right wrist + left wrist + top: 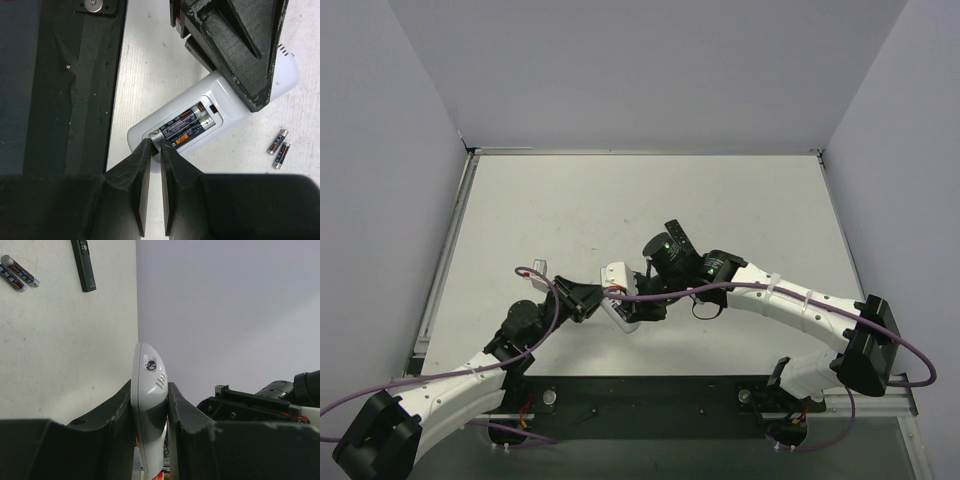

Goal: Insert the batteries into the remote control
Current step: Load the battery into the remote control.

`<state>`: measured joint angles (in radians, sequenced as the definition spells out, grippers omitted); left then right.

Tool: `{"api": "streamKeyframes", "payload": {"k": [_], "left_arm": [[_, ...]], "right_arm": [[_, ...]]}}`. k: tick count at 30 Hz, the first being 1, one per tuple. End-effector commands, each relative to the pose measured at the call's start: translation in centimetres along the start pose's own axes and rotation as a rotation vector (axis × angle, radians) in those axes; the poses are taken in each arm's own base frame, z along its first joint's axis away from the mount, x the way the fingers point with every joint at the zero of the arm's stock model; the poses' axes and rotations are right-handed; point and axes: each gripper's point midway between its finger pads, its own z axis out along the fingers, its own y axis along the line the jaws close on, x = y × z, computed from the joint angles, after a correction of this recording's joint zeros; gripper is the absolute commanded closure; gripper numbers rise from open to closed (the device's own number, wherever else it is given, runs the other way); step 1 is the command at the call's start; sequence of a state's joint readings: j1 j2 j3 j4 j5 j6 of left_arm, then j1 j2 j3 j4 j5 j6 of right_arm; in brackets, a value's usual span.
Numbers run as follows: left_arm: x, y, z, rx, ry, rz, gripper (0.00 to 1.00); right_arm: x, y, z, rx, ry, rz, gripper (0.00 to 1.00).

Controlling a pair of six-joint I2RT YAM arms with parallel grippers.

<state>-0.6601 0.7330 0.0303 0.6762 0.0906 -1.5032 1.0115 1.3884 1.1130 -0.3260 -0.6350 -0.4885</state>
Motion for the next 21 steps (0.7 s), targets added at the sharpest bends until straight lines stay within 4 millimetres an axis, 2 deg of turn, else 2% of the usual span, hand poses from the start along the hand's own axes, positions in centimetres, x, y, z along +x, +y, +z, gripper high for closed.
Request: {"api": "streamKeyframes", "payload": {"k": [1,12,18,21], "left_arm": [[0.04,-5.05,0.18,0.157,0.012,0.014,1.0],[0.27,-5.85,0.14,0.184,0.025,0.035,1.0],[0.31,-5.74,0.01,0.187,0.026,0.039,1.0],[0.35,-5.79,-0.07,0.191,0.029,0.041,1.0]], "right_arm": [[-1.65,0.07,0.29,-0.013,-0.037,-0.019,0.9],[-0.83,-0.62,0.94,0.009,-0.002,0.001,0.93],[-0.83,-0.44,0.59,0.009,0.0,0.0,0.91],[-1.08,-0.28,0.06,0.012,-0.006,-0.015,0.86]]}}
